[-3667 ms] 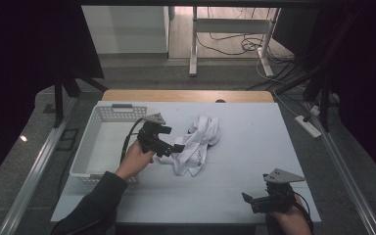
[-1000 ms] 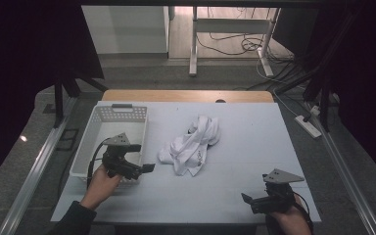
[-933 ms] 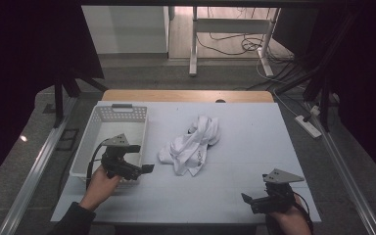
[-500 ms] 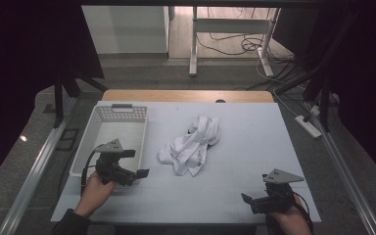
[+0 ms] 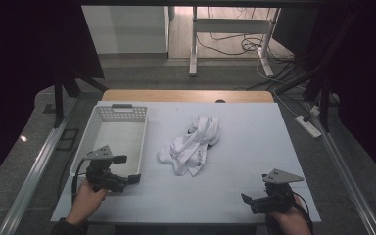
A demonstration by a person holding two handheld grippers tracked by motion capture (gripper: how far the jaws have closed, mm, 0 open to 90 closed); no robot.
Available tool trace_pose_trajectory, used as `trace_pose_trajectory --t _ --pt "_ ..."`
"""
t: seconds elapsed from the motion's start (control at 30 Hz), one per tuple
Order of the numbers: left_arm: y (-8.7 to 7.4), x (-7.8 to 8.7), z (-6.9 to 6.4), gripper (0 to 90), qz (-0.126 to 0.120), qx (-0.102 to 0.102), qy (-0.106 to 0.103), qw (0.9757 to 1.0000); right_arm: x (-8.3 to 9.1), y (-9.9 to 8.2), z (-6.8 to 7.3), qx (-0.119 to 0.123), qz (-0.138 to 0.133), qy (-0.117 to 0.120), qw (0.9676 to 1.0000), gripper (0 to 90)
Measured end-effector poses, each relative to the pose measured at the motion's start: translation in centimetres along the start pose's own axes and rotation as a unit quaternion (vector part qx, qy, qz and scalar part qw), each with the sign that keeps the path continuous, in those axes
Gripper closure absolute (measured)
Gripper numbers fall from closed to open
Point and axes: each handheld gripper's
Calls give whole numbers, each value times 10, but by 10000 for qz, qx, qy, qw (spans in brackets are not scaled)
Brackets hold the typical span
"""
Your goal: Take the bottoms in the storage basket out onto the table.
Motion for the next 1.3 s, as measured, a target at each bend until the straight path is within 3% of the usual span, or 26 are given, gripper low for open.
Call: trace_pose_trajectory --t 0.7,1.3 --pt "-33 34 -4 4 -101 244 256 9993 -1 0 0 33 41 -9 10000 0" --pt "-61 58 -8 4 -23 440 479 9979 -2 0 1 48 68 -18 10000 0"
Point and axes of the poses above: each handheld gripper's, and its own axes: x roughly backward along the jaws, y roughly out of its top, z roughly to its left, and after that the axes turned 9 degrees about y, right-handed
